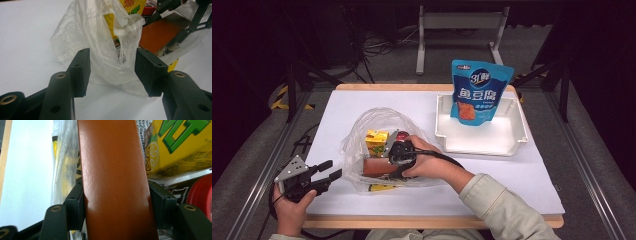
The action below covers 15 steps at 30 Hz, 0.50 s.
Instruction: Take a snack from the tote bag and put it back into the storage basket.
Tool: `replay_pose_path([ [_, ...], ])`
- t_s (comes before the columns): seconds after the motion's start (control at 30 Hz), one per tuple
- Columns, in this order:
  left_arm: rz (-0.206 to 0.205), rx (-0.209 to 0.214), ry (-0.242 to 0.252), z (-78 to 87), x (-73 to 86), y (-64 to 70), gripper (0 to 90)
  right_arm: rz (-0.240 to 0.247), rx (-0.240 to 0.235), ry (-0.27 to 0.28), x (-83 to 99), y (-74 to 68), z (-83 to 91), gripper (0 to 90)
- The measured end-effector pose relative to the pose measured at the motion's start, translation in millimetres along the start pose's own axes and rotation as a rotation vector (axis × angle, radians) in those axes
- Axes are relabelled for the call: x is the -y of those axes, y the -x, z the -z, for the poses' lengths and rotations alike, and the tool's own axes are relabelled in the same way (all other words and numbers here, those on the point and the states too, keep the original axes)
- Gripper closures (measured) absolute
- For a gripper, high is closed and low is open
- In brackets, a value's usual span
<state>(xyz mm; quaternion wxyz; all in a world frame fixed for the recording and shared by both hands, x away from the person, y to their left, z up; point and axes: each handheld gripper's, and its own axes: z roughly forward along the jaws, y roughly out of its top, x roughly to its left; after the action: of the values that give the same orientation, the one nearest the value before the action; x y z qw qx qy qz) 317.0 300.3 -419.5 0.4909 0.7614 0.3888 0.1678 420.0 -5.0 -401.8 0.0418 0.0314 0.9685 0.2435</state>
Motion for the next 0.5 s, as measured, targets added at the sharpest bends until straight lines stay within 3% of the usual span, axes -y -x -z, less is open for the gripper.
replay_pose_path([
  [0.5,-0.02,0.011,0.002,0.1,-1.3,2.8,47.2,-0.019,0.004,0.129,-3.7,0.8,18.7,42.3],
])
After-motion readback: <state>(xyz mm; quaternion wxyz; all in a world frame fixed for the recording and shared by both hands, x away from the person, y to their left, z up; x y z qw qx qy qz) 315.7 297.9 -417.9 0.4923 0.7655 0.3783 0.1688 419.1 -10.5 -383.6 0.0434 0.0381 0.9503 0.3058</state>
